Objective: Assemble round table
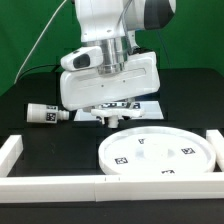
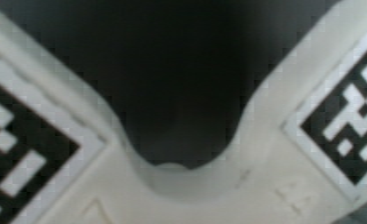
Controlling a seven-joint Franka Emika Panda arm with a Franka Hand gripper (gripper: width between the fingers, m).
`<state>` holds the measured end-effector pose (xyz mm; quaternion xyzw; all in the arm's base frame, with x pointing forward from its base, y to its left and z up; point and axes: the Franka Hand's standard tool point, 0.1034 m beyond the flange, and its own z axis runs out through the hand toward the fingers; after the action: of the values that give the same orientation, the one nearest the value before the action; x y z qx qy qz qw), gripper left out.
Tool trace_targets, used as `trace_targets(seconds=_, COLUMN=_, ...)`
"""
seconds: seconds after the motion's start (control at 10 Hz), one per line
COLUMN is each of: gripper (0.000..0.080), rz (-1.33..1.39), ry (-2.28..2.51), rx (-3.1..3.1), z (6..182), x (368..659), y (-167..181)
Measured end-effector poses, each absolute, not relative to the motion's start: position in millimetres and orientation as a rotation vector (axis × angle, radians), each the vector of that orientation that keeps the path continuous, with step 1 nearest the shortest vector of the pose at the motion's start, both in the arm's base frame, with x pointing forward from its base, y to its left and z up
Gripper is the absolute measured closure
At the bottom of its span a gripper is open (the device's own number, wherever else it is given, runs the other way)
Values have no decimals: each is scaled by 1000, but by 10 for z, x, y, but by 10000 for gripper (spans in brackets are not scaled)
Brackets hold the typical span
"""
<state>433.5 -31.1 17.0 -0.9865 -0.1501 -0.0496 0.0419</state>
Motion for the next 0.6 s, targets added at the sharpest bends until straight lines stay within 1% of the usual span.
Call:
trace_targets(seconds=0.1, gripper=440, rz=-150, ry=-422, rx=-3023, z=166, x=4320, y=-357)
trace_targets(seconds=0.4, gripper=440, rz=-146, ry=-415, rx=-3022, z=157, x=4305, y=-326)
trace_targets(seconds=0.6, gripper=440, rz=-95, ry=-373, rx=-3010, z=87, x=4135, y=-171)
